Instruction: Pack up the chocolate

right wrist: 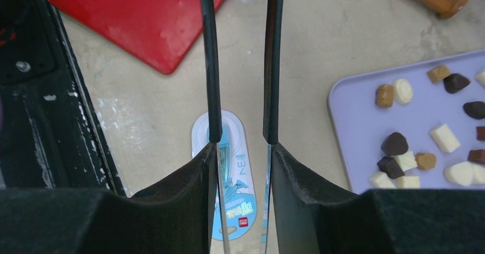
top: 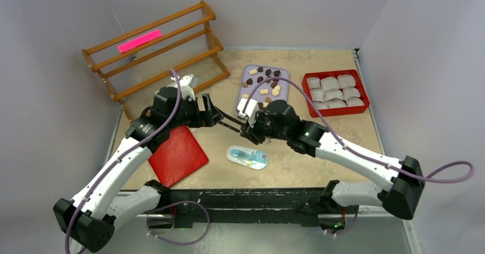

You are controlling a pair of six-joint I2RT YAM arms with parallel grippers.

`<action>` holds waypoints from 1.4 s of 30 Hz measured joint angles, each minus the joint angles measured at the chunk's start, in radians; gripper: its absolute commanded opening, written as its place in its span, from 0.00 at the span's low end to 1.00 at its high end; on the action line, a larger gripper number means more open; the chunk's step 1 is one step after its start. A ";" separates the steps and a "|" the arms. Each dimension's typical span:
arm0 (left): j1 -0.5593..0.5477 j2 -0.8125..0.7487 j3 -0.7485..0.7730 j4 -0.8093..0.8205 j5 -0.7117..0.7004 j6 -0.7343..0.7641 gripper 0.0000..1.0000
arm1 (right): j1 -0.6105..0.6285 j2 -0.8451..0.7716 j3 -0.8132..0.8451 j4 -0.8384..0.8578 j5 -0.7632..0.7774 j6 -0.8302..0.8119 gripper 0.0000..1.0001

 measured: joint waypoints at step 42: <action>-0.004 -0.280 -0.093 -0.073 -0.216 0.211 1.00 | -0.179 0.140 0.154 -0.330 0.381 0.369 0.38</action>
